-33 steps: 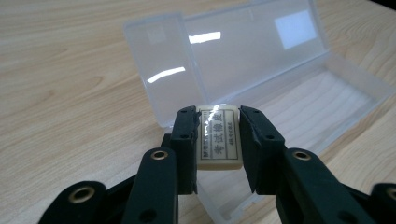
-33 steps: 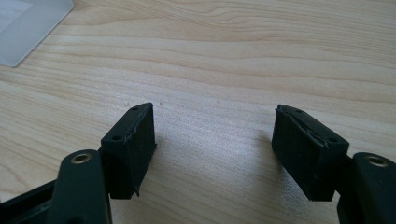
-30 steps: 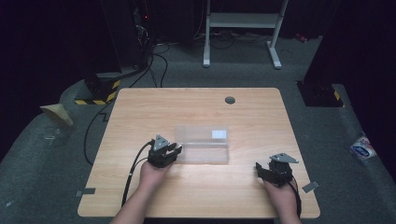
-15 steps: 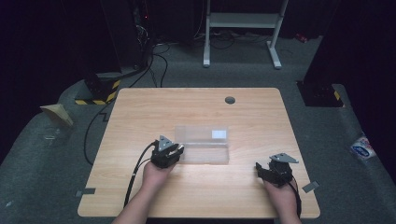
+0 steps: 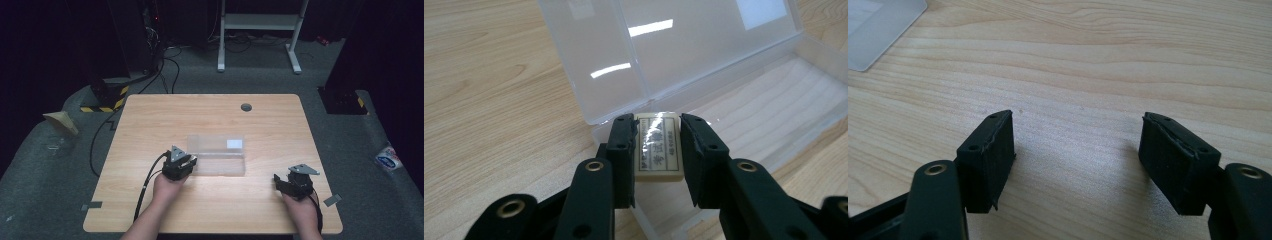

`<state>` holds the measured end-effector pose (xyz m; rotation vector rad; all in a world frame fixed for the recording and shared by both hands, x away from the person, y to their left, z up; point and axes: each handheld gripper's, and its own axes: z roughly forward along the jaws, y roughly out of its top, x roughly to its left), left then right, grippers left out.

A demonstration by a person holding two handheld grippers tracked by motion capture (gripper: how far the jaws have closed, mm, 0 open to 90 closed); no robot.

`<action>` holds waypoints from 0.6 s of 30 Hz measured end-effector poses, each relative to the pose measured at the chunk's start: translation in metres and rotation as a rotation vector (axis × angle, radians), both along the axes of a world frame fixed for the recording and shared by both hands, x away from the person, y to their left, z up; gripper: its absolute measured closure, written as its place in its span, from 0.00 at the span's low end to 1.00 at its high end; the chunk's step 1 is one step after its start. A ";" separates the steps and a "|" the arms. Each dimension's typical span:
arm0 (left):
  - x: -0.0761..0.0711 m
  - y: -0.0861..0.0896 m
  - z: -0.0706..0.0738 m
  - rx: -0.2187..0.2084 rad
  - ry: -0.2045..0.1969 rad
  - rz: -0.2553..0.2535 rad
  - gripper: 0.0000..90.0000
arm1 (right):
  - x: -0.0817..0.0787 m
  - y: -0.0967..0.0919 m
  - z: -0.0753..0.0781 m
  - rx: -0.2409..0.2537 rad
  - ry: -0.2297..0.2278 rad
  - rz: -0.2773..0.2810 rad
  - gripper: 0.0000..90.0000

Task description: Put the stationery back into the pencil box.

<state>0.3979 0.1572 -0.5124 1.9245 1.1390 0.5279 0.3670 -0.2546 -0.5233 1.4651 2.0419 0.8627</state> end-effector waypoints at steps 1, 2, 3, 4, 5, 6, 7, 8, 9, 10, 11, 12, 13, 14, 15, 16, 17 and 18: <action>0.000 0.000 0.000 -0.001 -0.001 -0.001 0.76 | 0.000 0.000 0.000 -0.002 -0.002 0.002 0.33; 0.000 0.000 0.000 0.000 0.000 -0.002 0.76 | 0.000 0.000 0.000 -0.002 -0.002 0.002 0.33; 0.000 0.000 0.000 -0.007 0.000 -0.005 0.75 | 0.000 0.000 0.000 -0.002 -0.002 0.002 0.33; 0.000 0.000 0.000 -0.008 -0.002 -0.006 0.75 | 0.000 0.000 0.000 0.000 0.000 0.000 0.34; 0.000 0.000 0.001 -0.006 -0.009 -0.007 0.75 | 0.000 0.000 0.000 -0.001 -0.001 0.001 0.34; 0.000 0.001 0.001 -0.019 -0.008 -0.006 0.70 | 0.000 0.000 0.000 0.000 0.000 -0.001 0.34; 0.000 0.001 0.002 -0.024 -0.011 -0.002 0.66 | 0.000 0.000 0.000 0.000 0.000 -0.001 0.34; 0.000 0.001 0.002 -0.024 -0.011 -0.002 0.66 | 0.000 0.000 0.000 0.000 0.000 -0.001 0.34; 0.000 0.002 0.003 -0.028 -0.014 0.001 0.66 | 0.000 0.000 0.000 0.000 0.000 -0.001 0.34; -0.001 0.002 0.003 -0.037 -0.013 0.007 0.66 | 0.000 0.000 0.000 0.000 0.000 0.000 0.34; -0.001 0.002 0.004 -0.036 -0.013 0.007 0.66 | -0.001 0.000 0.000 0.000 0.000 0.000 0.34; -0.001 0.002 0.004 -0.036 -0.013 0.007 0.66 | -0.001 0.000 0.000 0.000 0.000 0.000 0.34; -0.001 0.003 0.004 -0.036 -0.014 0.007 0.66 | 0.000 0.000 0.000 -0.001 -0.002 0.001 0.34; -0.001 0.003 0.004 -0.036 -0.014 0.007 0.66 | 0.000 0.000 0.000 -0.001 -0.002 0.001 0.34; -0.001 0.004 0.004 -0.038 -0.015 0.006 0.66 | -0.001 0.000 0.000 0.000 0.000 -0.001 0.34; -0.001 0.004 0.004 -0.038 -0.015 0.006 0.66 | -0.001 0.000 0.000 0.000 0.000 -0.001 0.34; -0.002 0.004 0.005 -0.046 -0.015 0.008 0.66 | -0.001 0.000 0.000 0.000 0.000 0.000 0.34; -0.002 0.004 0.005 -0.046 -0.015 0.008 0.66 | -0.001 0.000 0.000 0.000 0.000 0.000 0.34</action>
